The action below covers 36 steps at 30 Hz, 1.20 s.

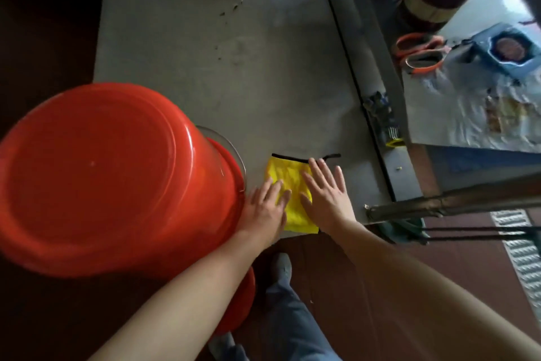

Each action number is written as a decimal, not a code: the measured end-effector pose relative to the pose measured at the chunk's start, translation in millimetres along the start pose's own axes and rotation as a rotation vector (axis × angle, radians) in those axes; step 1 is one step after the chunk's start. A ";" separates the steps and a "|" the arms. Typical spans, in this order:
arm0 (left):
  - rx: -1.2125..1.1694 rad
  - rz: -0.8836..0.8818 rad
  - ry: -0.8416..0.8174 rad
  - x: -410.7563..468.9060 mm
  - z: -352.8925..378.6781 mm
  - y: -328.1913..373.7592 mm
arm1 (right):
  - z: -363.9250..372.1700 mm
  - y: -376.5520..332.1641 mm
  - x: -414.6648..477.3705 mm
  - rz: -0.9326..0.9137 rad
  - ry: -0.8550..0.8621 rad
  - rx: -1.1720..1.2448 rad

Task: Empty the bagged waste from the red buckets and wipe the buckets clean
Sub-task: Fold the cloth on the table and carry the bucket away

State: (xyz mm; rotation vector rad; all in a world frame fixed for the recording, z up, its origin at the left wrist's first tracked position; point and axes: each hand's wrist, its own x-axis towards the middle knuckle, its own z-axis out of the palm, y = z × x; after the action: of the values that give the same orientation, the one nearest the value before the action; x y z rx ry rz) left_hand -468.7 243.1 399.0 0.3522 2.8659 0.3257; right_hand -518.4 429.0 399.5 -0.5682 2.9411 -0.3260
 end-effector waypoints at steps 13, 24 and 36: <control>0.062 0.087 -0.172 -36.1 23.9 7.5 | 21.4 -11.3 -64.1 -0.152 -0.226 -0.102; 0.159 -0.029 -0.184 -52.2 3.7 41.9 | 0.4 1.7 -86.5 0.026 -0.297 -0.090; 0.370 -0.079 0.261 -111.2 -226.4 0.6 | -188.9 -139.4 -23.4 0.023 0.028 0.121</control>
State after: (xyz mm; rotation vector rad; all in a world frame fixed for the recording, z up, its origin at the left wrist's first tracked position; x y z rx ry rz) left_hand -421.9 171.6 636.2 0.2749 3.1837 -0.1927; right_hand -479.0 346.8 617.1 -0.5169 2.9268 -0.5086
